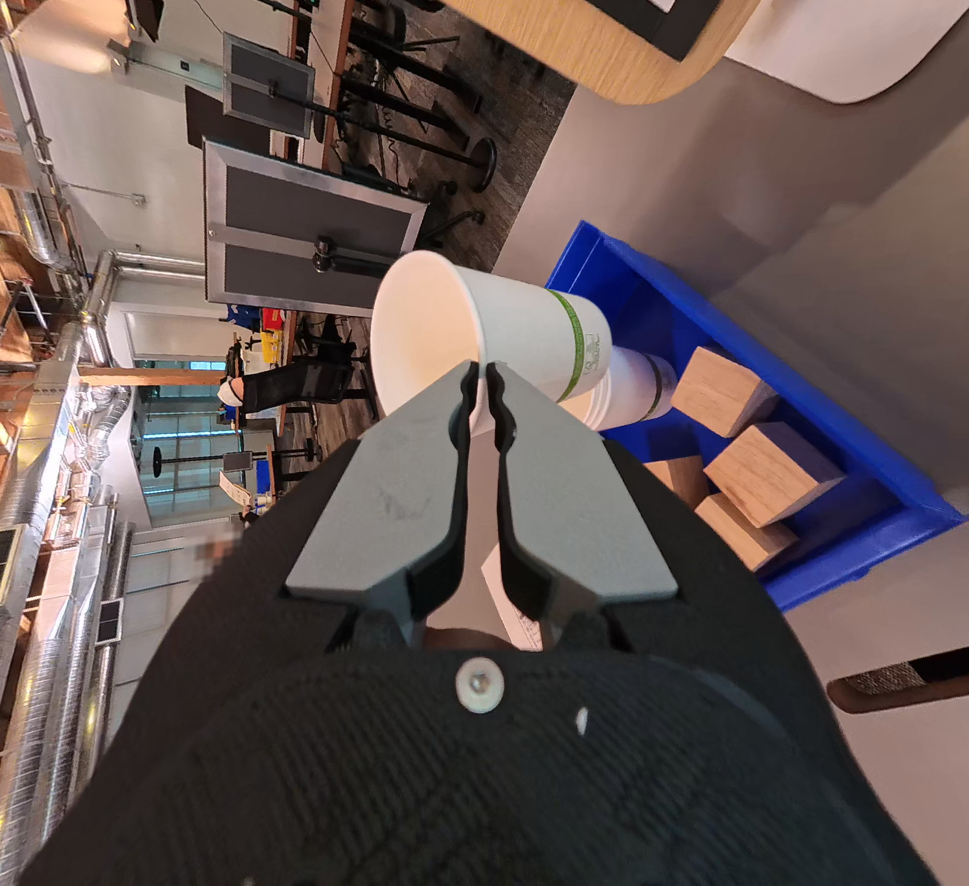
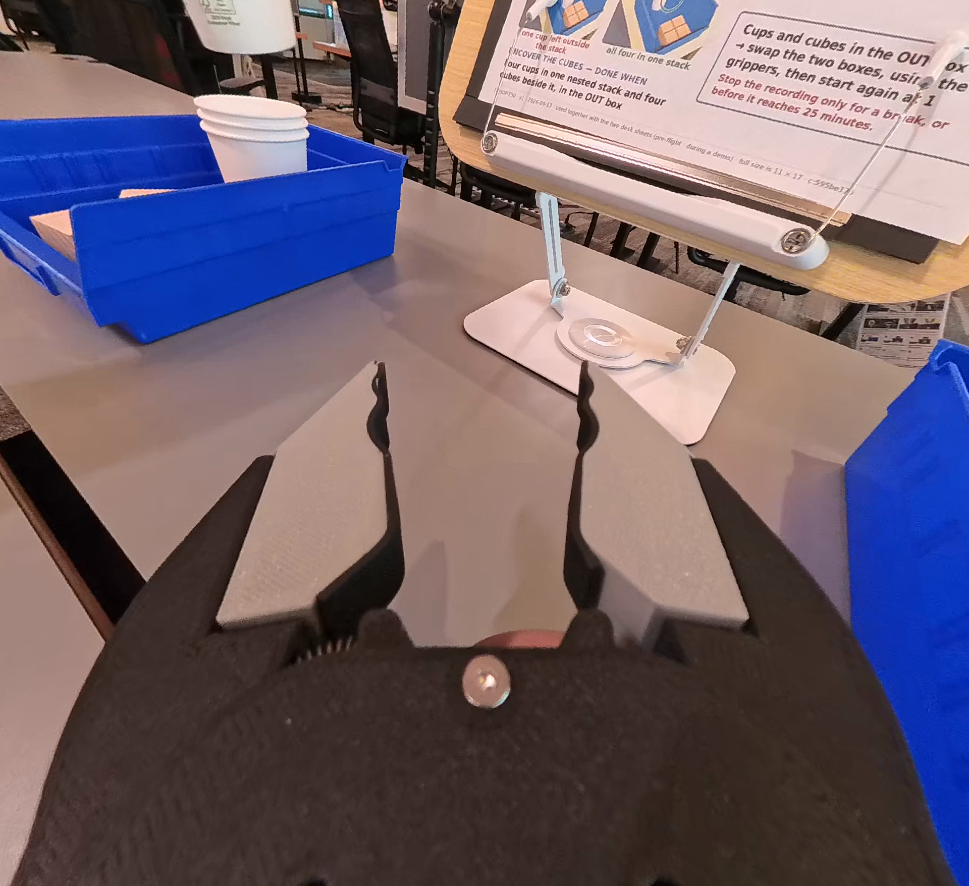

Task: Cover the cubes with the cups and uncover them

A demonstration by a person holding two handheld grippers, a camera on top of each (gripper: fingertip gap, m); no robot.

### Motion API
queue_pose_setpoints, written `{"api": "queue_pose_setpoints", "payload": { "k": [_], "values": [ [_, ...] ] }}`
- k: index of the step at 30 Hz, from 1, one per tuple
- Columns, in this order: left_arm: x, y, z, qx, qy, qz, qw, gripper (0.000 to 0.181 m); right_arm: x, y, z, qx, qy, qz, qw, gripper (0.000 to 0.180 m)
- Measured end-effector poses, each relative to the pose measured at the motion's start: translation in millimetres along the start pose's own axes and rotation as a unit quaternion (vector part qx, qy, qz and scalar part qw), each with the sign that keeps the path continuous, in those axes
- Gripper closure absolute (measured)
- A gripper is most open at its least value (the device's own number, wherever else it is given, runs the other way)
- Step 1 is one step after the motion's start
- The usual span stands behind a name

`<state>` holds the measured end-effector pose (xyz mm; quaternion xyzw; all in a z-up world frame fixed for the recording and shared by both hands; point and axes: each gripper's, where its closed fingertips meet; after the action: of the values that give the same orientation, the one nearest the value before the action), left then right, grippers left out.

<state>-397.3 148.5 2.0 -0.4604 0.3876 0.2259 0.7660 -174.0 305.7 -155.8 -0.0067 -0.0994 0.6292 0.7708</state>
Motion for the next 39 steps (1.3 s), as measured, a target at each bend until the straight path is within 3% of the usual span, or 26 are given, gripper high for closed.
{"api": "queue_pose_setpoints", "payload": {
  "k": [20,39],
  "values": [
    [47.5,-18.2,46.3,0.039,0.057,-0.018,0.997,0.18,2.6,-0.4,0.0,0.001,0.002,-0.003,1.0,0.109],
    [86.2,-17.9,64.3,0.066,0.071,-0.046,0.994,0.18,3.4,0.1,-0.9,-0.001,0.004,-0.003,1.0,0.109]
  ]
}}
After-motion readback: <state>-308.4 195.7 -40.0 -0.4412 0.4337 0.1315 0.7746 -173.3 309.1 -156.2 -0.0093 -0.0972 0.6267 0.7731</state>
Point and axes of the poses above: each gripper's, where its closed fingertips meet, y out along the fingers, z out of its top, x = y × z across the jaws, and after that the axes turned 5 degrees about -z, right-handed
